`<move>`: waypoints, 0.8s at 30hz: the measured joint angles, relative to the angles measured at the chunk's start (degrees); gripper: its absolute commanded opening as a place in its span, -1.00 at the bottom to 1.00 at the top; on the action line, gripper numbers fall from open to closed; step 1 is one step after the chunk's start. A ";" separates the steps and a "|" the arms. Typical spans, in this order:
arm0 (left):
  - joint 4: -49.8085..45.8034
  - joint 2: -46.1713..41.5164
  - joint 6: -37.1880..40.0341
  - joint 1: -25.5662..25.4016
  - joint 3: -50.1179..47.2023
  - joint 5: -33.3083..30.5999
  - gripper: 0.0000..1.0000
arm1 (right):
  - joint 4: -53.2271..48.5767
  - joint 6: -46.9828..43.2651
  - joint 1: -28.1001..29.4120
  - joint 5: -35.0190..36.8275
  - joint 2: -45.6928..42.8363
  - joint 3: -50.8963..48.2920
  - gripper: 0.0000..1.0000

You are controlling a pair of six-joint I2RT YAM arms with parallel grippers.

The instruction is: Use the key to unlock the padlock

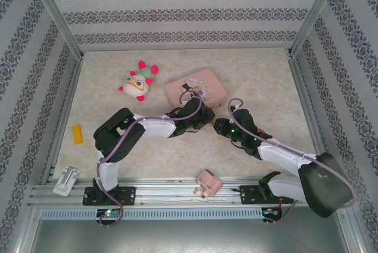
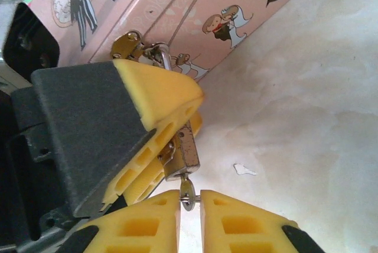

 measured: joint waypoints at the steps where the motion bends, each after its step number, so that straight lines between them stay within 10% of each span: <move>1: 0.00 0.00 0.00 0.00 0.00 0.00 -0.87 | 0.02 0.15 0.00 -0.02 0.31 0.00 -0.68; 24: 0.15 0.02 0.17 0.09 -0.02 0.15 -0.87 | 2.69 1.33 0.35 -1.51 3.54 0.59 -1.00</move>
